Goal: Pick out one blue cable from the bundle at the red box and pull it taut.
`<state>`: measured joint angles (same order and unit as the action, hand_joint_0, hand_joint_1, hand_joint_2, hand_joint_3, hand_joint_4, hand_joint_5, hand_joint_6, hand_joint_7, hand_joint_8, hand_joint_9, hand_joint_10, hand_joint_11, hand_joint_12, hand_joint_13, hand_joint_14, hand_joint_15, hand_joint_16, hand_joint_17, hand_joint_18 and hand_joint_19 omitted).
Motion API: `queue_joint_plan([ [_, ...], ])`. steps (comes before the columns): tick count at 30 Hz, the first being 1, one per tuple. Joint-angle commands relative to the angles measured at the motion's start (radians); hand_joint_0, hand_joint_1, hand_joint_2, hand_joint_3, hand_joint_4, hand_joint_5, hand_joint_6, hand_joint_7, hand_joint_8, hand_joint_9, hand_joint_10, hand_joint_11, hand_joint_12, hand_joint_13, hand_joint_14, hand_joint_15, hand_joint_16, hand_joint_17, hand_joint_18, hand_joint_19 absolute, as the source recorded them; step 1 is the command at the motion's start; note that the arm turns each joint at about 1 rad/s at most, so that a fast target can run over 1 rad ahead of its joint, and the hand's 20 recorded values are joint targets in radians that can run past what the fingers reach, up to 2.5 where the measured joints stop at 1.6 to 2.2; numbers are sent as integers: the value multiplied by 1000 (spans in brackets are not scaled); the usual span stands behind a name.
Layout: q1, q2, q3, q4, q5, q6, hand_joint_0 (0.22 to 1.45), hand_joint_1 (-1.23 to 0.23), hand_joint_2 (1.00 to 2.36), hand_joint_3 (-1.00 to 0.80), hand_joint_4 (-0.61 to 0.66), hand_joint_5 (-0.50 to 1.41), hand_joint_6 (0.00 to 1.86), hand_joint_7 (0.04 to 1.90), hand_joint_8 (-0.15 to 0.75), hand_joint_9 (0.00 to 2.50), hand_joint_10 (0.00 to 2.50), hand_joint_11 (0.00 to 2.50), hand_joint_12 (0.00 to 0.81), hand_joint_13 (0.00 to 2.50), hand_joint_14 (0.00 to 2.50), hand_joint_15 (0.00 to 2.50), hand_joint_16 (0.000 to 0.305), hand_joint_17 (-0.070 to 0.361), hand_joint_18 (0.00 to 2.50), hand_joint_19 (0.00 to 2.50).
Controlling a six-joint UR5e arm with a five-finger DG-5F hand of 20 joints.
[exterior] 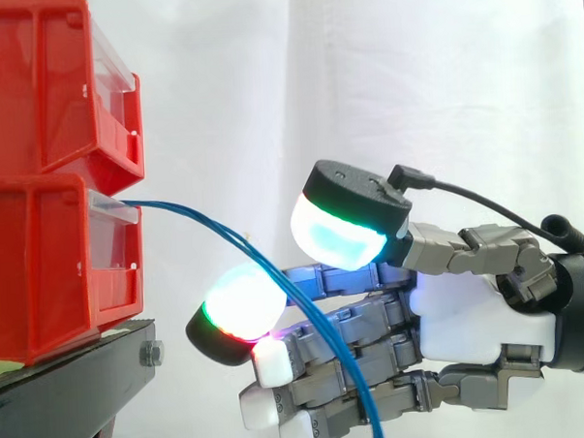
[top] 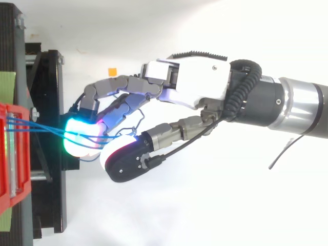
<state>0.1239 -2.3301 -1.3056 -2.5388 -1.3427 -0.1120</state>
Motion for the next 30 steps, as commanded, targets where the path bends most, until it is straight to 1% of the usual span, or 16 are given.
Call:
queue_joint_plan([
  [1, 0, 0, 0, 0, -1, 0, 609, -594, 1016, -295, 69, -103, 501, 1180, 214, 823, 18, 541, 304, 693, 18, 445, 36, 81, 481, 548],
  [6, -1, 2, 0, 5, -13, 6, 603, -612, 1015, -285, 47, -98, 501, 1243, 214, 829, 21, 569, 307, 699, 18, 457, 37, 82, 497, 562],
  [7, -3, 0, 3, 6, -13, 8, 601, -615, 1015, -287, 50, -101, 515, 1226, 214, 831, 21, 573, 307, 701, 17, 457, 37, 82, 499, 562],
  [8, -1, 0, 5, 6, -15, 8, 598, -620, 1015, -291, 44, -106, 536, 1189, 216, 835, 21, 581, 310, 703, 17, 460, 37, 83, 500, 561],
  [11, -4, 0, 14, 2, -24, 8, 586, -630, 1015, -304, 40, -124, 600, 1094, 220, 835, 22, 626, 315, 713, 17, 474, 37, 84, 509, 569],
  [12, -6, 0, 14, 2, -27, 8, 581, -638, 1014, -314, 52, -147, 701, 908, 219, 837, 20, 637, 316, 715, 17, 474, 38, 85, 513, 567],
  [13, -6, 0, 14, 2, -29, 8, 579, -640, 1014, -316, 62, -156, 745, 835, 220, 839, 20, 651, 318, 721, 19, 480, 38, 85, 514, 566],
  [14, -6, 0, 17, 0, -30, 8, 577, -641, 1014, -316, 55, -159, 754, 834, 222, 840, 20, 648, 318, 721, 18, 477, 38, 85, 516, 567],
  [15, -7, 0, 17, 0, -30, 8, 573, -639, 1014, -313, 65, -166, 792, 764, 221, 843, 22, 652, 319, 722, 17, 478, 38, 86, 519, 566],
  [19, -7, 0, 17, 0, -30, 8, 564, -625, 1014, -321, 82, -176, 855, 711, 226, 864, 23, 731, 321, 722, 17, 488, 39, 87, 522, 575],
  [22, -9, 2, 17, -1, -36, 8, 559, -621, 1013, -341, 86, -176, 894, 698, 226, 903, 23, 772, 326, 736, 17, 494, 39, 88, 530, 573],
  [26, -10, 0, 17, -1, -39, 8, 565, -616, 1013, -331, 62, -174, 930, 666, 230, 947, 24, 827, 326, 751, 19, 504, 39, 87, 546, 574],
  [30, -12, 0, 17, -1, -44, 8, 585, -641, 1016, -291, 0, -175, 957, 657, 217, 987, 24, 884, 324, 779, 21, 528, 38, 87, 569, 576],
])
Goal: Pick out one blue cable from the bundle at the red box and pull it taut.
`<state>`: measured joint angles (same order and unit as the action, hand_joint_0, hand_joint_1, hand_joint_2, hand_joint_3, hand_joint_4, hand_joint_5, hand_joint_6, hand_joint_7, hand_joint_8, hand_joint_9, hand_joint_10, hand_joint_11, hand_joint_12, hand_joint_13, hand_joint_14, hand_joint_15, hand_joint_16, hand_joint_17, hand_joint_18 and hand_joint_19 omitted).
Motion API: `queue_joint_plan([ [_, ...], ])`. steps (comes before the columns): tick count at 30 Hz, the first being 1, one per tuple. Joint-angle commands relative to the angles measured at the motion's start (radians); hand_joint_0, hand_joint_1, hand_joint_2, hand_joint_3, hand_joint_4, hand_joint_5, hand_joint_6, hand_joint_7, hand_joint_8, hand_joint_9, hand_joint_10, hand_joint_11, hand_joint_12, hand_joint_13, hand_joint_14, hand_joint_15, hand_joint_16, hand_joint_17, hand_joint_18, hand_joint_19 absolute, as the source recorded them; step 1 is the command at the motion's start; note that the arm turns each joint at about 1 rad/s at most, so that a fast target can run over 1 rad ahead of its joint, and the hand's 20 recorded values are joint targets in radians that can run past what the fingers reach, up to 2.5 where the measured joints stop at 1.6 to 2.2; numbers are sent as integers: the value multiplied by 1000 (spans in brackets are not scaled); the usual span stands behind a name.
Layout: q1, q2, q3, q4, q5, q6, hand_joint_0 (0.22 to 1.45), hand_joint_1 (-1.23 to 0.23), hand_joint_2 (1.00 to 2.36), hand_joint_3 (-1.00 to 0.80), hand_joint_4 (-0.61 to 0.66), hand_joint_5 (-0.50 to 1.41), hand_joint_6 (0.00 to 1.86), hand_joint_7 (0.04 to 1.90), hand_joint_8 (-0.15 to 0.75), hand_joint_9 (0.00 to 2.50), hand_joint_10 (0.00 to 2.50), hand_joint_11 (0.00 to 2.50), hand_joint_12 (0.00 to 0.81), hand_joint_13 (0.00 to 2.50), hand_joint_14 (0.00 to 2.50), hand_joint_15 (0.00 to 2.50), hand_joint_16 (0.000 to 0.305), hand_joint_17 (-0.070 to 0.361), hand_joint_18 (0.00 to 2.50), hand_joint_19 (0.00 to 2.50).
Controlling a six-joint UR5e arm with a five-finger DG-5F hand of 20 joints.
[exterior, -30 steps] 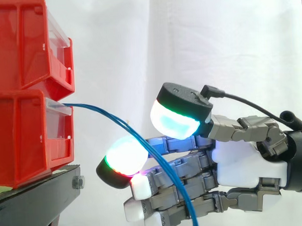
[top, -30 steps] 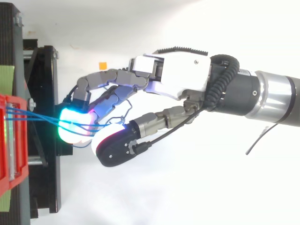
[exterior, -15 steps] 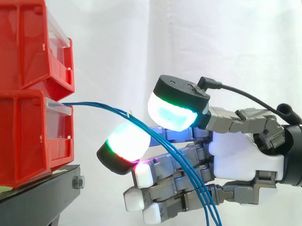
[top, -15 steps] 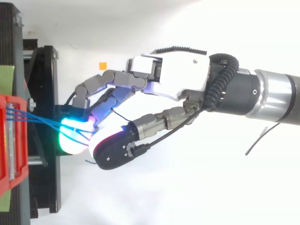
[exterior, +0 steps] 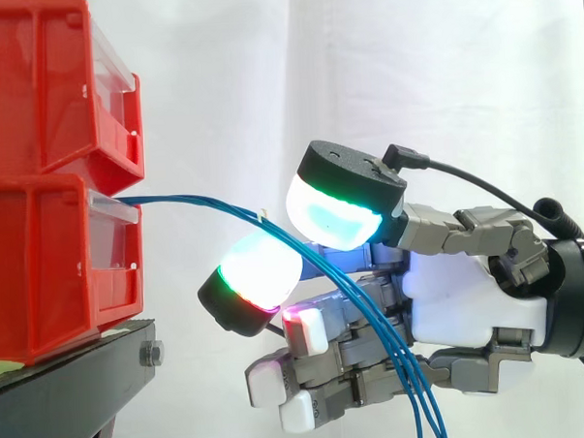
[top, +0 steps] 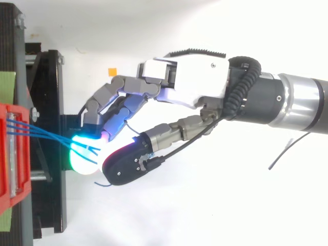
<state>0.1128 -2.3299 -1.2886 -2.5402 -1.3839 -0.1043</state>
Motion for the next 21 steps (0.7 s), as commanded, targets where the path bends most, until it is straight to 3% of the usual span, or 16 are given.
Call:
queue_joint_plan([
  [1, -1, 0, 0, 0, -4, 0, 587, -642, 1016, -289, -8, -174, 960, 658, 215, 990, 24, 885, 324, 782, 19, 531, 38, 86, 572, 576],
  [6, -2, 1, 2, 1, -7, 0, 598, -662, 1016, -289, -9, -173, 968, 639, 206, 1037, 23, 945, 326, 814, 20, 560, 39, 87, 600, 591],
  [17, -5, 1, 2, 0, -12, 0, 575, -688, 1001, -482, 40, -143, 948, 688, 205, 1147, 28, 986, 328, 882, 22, 576, 39, 88, 659, 601],
  [21, -5, 1, 0, 0, -18, 0, 587, -715, 1006, -429, -5, -130, 950, 730, 209, 1214, 26, 1014, 326, 920, 23, 588, 39, 87, 694, 608],
])
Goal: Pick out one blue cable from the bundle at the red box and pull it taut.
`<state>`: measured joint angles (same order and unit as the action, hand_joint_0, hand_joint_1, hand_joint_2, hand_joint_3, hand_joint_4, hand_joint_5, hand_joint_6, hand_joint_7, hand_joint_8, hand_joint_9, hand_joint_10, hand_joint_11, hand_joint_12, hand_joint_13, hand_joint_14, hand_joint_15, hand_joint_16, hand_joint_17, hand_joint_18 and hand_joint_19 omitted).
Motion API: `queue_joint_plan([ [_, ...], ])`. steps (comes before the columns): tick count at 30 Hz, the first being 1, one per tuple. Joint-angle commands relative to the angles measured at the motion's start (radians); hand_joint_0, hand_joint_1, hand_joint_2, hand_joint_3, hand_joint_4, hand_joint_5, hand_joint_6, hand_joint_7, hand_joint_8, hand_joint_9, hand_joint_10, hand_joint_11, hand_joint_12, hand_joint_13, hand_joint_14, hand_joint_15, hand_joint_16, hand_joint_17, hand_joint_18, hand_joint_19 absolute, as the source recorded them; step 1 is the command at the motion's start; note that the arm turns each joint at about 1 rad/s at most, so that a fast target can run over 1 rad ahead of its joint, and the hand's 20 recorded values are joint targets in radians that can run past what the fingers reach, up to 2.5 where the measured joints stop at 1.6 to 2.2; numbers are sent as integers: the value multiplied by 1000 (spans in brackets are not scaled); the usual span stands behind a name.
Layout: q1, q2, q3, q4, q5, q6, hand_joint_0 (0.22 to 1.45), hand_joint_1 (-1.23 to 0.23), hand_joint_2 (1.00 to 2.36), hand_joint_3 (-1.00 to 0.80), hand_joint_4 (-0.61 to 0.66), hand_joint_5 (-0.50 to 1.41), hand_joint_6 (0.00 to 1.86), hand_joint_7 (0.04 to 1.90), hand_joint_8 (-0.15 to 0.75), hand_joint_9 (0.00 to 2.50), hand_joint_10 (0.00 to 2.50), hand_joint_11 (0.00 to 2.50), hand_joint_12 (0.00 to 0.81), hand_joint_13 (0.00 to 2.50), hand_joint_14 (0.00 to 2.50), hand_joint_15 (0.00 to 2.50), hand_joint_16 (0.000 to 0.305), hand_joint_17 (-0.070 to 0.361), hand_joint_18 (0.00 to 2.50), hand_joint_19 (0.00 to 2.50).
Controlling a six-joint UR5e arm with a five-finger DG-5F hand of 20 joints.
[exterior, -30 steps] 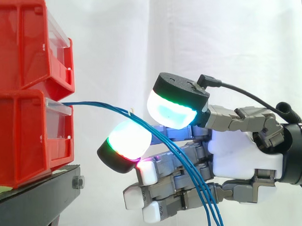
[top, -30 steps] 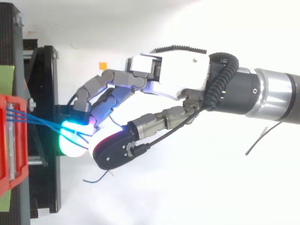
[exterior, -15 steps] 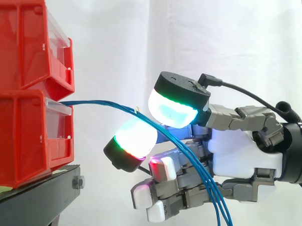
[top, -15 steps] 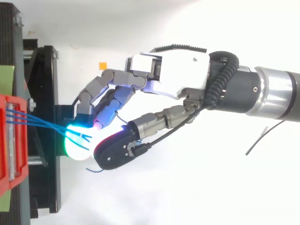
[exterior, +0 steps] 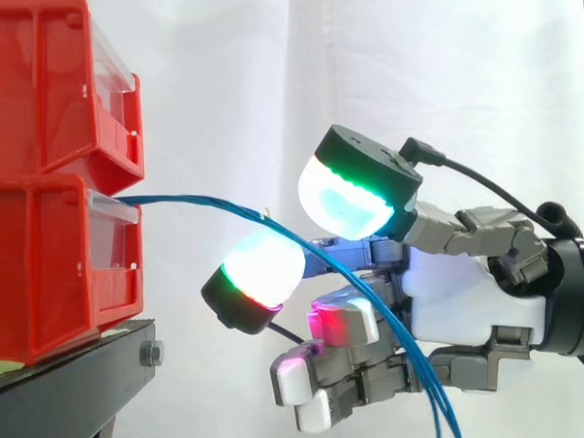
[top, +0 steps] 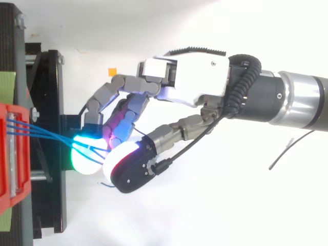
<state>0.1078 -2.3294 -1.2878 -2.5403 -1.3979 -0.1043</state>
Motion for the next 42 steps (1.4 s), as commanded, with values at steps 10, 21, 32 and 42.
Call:
queue_joint_plan([
  [10, -2, 1, 1, 2, -10, 0, 630, -803, 1018, -243, -115, -111, 962, 841, 213, 1270, 27, 1006, 327, 981, 24, 621, 39, 88, 760, 613],
  [21, -7, 1, 1, 0, -58, 6, 708, -832, 1011, -369, -176, -129, 974, 885, 219, 1257, 28, 1015, 327, 1007, 23, 642, 39, 88, 800, 607],
  [32, -14, 1, 10, -14, -95, 8, 643, -829, 1000, -500, -67, -120, 954, 812, 221, 1305, 29, 1023, 327, 1030, 25, 650, 39, 87, 812, 629],
  [42, -22, 1, 21, -44, -113, 8, 533, -663, 1000, -500, 39, -110, 884, 768, 230, 1294, 27, 961, 350, 1035, 22, 647, 43, 97, 826, 644],
])
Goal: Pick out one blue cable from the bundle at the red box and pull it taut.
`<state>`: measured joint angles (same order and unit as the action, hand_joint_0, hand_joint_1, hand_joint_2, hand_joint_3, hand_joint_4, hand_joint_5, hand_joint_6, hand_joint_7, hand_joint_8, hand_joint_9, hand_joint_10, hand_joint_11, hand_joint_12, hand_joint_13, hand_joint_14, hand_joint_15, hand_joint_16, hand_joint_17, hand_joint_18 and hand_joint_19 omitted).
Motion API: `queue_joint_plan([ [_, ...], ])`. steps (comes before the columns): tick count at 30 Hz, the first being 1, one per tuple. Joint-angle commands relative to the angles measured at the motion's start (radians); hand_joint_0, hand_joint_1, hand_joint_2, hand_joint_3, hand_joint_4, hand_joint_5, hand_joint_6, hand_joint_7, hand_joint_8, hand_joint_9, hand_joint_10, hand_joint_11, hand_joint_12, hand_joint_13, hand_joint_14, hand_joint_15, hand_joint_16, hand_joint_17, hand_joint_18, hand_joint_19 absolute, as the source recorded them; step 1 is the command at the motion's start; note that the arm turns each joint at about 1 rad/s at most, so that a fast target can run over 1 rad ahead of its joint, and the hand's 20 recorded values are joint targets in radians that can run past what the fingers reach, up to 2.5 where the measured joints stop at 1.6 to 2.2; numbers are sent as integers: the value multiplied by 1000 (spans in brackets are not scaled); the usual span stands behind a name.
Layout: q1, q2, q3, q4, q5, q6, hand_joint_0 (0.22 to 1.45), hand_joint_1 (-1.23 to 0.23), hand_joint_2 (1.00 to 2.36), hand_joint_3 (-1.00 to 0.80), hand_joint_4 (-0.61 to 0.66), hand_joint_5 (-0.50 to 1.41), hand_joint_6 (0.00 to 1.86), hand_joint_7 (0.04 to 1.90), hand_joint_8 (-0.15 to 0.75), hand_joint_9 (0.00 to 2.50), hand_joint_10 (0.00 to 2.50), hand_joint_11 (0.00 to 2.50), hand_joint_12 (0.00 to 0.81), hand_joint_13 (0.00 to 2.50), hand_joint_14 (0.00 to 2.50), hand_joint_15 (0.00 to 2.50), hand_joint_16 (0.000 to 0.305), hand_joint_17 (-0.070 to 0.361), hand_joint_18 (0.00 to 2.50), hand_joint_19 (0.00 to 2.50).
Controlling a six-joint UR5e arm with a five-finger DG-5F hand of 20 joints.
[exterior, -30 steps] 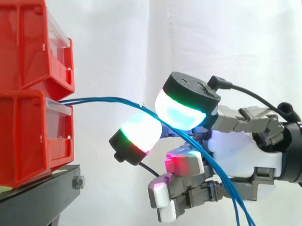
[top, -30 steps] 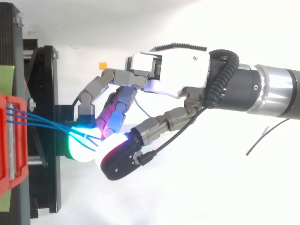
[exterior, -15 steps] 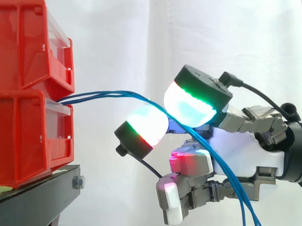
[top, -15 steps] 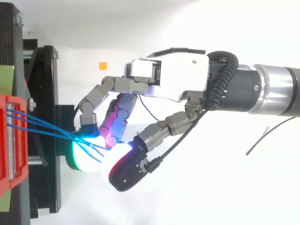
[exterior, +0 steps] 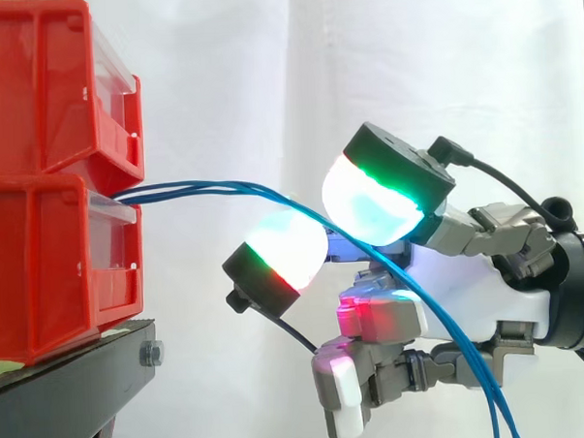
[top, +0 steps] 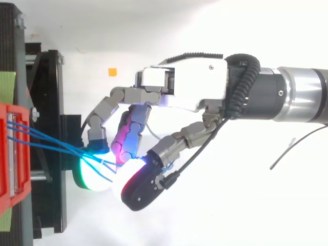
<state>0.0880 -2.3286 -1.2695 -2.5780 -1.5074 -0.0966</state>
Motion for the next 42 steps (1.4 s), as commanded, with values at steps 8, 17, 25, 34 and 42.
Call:
queue_joint_plan([
  [8, -2, 0, 2, -7, -5, 0, 568, -659, 1008, -416, -26, -110, 854, 814, 231, 1266, 27, 950, 347, 1024, 22, 649, 42, 95, 804, 657],
  [17, -4, 0, 2, -7, -16, 0, 586, -767, 1020, -195, -14, -109, 932, 881, 241, 1278, 28, 946, 350, 1021, 24, 649, 43, 96, 823, 650],
  [25, -7, 0, 2, -7, -23, 0, 648, -838, 1017, -281, -84, -118, 950, 874, 226, 1268, 29, 971, 340, 1016, 24, 656, 42, 94, 829, 647],
  [34, -8, 0, 10, -16, -33, -2, 683, -931, 1000, -500, -152, -109, 955, 895, 236, 1320, 30, 975, 332, 1046, 25, 650, 40, 89, 870, 614],
  [42, -11, 0, 21, -45, -39, -5, 483, -847, 1000, -500, 7, -93, 924, 762, 250, 1333, 26, 932, 356, 1055, 22, 643, 46, 104, 902, 598],
])
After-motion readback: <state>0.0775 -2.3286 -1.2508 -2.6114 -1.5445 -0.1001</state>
